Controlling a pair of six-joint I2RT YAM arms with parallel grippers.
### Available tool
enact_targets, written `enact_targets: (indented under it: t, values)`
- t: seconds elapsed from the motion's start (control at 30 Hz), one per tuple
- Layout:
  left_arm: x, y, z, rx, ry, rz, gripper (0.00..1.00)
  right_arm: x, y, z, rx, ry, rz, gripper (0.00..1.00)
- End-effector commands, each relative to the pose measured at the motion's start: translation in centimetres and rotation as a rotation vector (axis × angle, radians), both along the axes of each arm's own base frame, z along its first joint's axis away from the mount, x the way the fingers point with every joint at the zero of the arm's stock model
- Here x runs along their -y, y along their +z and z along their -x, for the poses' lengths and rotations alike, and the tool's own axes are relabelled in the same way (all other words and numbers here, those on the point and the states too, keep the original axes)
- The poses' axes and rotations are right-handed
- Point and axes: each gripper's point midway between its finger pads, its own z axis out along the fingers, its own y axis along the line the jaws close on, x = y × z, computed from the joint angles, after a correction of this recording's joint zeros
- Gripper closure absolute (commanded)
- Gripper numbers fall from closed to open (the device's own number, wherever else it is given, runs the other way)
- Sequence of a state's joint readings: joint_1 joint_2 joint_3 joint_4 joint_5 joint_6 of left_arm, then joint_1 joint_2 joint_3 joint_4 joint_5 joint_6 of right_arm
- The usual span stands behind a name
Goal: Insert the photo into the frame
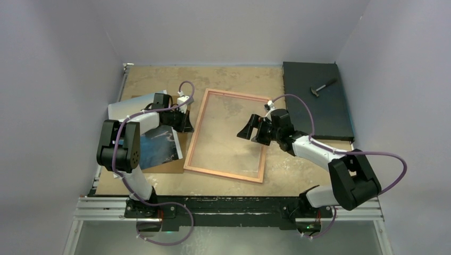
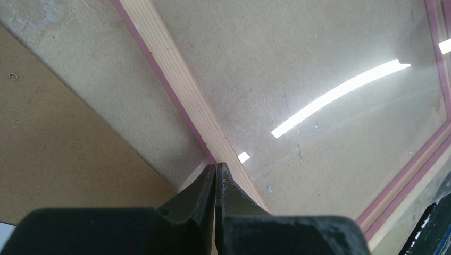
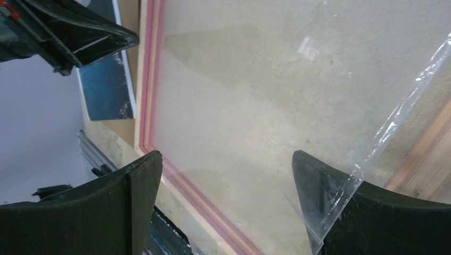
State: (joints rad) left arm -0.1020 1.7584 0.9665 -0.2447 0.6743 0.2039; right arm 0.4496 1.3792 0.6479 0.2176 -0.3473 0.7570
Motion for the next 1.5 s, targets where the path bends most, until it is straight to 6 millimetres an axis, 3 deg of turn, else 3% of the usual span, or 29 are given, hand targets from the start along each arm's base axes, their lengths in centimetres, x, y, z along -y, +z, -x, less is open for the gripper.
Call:
enact_targets:
  t: [0.0, 0.67, 1.47]
  values:
    - [-1.2, -3.5, 3.8, -0.136, -0.014, -0.092, 1.0, 0.5, 0.5, -1.3, 0.041, -0.011, 0.063, 0.06]
    - [-1.2, -3.7, 3.7, -0.141, -0.016, -0.089, 1.0, 2.3, -1.6, -2.2, 0.016, -0.022, 0.226, 0.01]
    - [-1.1, -3.8, 3.7, -0.141, -0.017, -0.087, 1.0, 4.6, -1.6, -3.6, 0.019, -0.055, 0.398, 0.01]
